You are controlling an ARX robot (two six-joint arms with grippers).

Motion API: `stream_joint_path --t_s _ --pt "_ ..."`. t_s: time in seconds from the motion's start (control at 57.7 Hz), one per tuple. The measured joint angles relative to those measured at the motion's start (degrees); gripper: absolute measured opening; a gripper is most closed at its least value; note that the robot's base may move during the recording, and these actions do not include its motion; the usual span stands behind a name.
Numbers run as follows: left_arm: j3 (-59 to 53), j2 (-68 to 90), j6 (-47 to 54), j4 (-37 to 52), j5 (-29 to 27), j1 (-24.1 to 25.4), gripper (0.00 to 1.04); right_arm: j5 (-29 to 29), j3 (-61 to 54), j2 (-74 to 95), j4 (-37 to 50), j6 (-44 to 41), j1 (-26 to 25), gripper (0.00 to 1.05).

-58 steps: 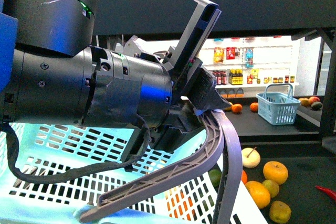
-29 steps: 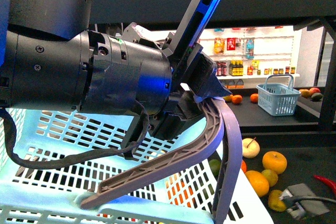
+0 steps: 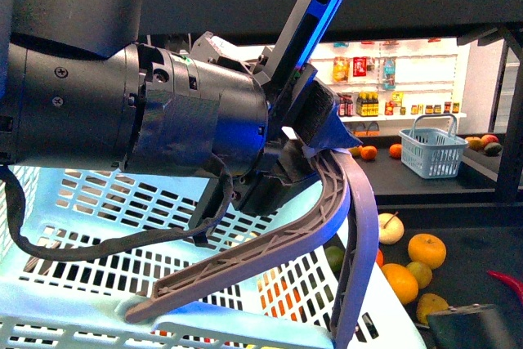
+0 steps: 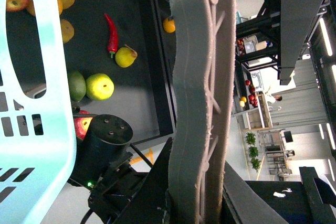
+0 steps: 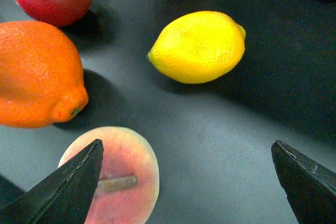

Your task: Pick lemon from shelf

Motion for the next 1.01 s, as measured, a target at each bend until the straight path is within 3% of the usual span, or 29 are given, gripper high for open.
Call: stream_joint_path --t_s 0.243,0.451,0.676,1.005 --pt "0.0 0.0 0.4 0.0 -0.6 0.0 0.12 2.0 6.0 5.2 -0.1 -11.9 1.2 0.97" --pt "0.0 0.0 0.4 0.0 -0.4 0.0 0.12 2.6 13.4 5.8 -4.9 -15.1 0.4 0.97" --pt "0.0 0.0 0.4 0.0 -0.3 0.0 0.12 -2.2 17.2 7.5 -10.6 -19.6 -0.3 0.97" --pt "0.0 0.0 0.3 0.0 -0.1 0.0 0.12 -1.1 24.6 12.3 -14.5 -16.6 -3.3 0.97"
